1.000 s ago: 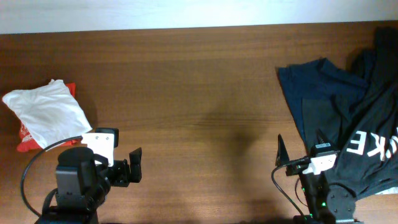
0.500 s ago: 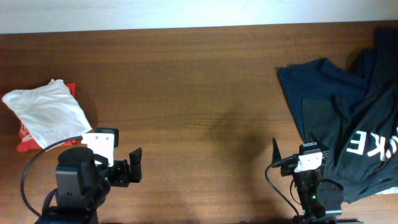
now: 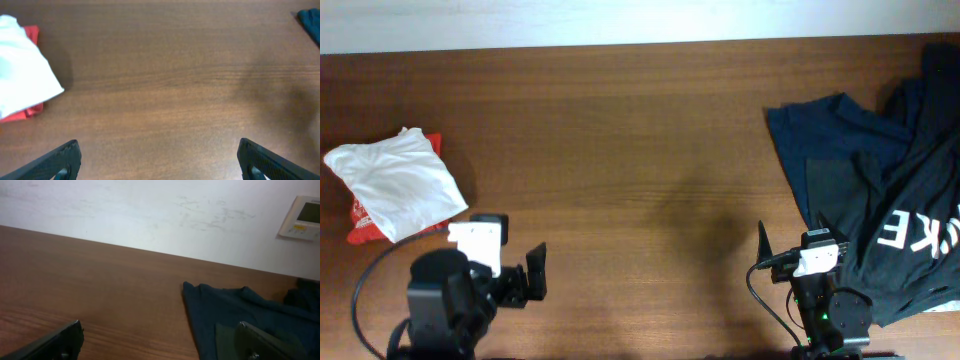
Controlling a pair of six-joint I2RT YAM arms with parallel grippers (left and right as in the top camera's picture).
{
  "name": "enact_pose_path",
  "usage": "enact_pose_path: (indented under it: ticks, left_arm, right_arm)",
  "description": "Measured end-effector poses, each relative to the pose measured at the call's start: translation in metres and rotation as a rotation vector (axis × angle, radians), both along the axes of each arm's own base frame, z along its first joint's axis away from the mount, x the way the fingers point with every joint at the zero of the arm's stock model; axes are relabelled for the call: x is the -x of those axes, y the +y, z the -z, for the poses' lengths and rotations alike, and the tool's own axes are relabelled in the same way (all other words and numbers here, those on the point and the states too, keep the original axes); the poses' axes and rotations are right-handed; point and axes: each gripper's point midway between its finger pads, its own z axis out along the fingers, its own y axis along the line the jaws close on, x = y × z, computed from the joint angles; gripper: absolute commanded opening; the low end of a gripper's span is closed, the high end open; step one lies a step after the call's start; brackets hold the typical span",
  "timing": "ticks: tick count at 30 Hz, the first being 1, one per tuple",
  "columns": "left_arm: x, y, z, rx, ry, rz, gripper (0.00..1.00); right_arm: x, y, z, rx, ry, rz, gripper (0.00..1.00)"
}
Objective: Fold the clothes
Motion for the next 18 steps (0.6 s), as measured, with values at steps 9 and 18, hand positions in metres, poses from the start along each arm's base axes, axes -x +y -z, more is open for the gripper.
enact_pose_path:
  ticks: [9,18]
  left_arm:
    - [-0.035,0.002,0.046,0.028,-0.507,-0.020,0.99]
    - [-0.043,0.018,0.066,-0.001,-0.630,-0.110,0.99]
  right_arm:
    - [0.000,-0.001,0.000,0.001,-0.002,0.003,0.99]
    - [0.000,-0.001,-0.001,0.002,-0.003,0.003,0.99]
